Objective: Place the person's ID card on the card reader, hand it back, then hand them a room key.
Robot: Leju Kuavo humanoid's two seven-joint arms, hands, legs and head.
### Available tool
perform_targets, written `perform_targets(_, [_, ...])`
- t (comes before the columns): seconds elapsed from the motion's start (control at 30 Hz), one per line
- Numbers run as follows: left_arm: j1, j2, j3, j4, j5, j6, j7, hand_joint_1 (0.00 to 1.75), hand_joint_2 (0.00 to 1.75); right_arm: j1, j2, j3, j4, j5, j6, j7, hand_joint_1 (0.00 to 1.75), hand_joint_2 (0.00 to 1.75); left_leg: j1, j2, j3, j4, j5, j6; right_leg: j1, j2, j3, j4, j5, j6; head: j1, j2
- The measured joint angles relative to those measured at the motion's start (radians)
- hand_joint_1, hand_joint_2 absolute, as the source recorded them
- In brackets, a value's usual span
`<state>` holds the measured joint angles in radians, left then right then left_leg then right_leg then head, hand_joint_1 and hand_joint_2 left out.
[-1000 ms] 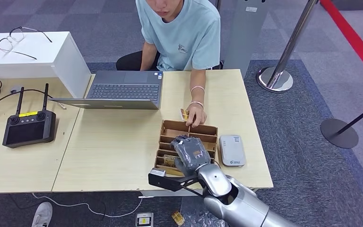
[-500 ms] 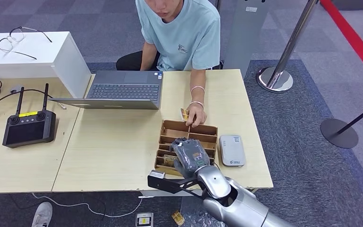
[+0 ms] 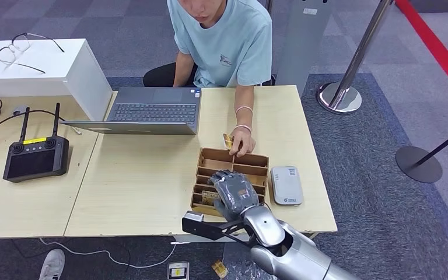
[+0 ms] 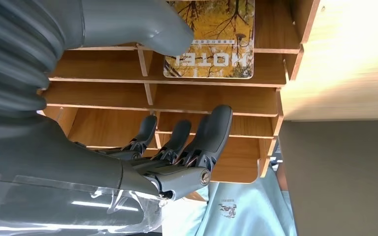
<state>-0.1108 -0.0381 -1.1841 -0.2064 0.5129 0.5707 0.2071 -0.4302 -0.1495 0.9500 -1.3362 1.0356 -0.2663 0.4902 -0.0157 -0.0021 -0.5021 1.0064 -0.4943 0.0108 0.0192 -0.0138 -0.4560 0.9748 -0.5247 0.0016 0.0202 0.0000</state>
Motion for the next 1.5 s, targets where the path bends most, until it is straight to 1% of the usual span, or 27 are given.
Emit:
perform_targets(0.23, [0.0,0.0,0.0,0.0,0.005,0.001,0.0,0.0,1.75,0.0,-0.002,-0.003,-0.029,0.011,-0.001,0.004,0.67,1.75,0.0,0.0,-0.001,0.0,0.0,0.0,0.0,0.0,-0.001,0.0,0.0,0.0,0.0,0.0])
perform_targets(0.7, [0.0,0.0,0.0,0.0,0.011,0.004,0.0,0.0,1.75,0.021,-0.009,-0.003,-0.058,0.012,0.0,0.006,0.77,1.75,0.0,0.0,-0.001,0.0,0.0,0.0,0.0,0.0,-0.001,0.0,0.0,0.0,0.0,0.0])
perform_targets(1.0, [0.0,0.0,0.0,0.0,0.01,0.01,0.002,0.0,1.75,0.04,-0.009,-0.002,-0.05,-0.004,-0.001,0.003,0.76,1.75,0.0,0.0,-0.001,0.0,0.0,0.0,0.0,0.0,-0.001,0.0,0.0,0.0,0.0,0.0])
perform_targets(1.5, [0.0,-0.001,0.0,0.0,0.008,0.016,0.004,0.0,1.75,0.041,-0.009,-0.004,-0.01,-0.014,-0.01,0.0,0.71,1.75,0.0,0.0,-0.001,0.0,0.0,0.0,0.0,0.0,-0.001,0.0,0.0,0.0,0.0,0.0])
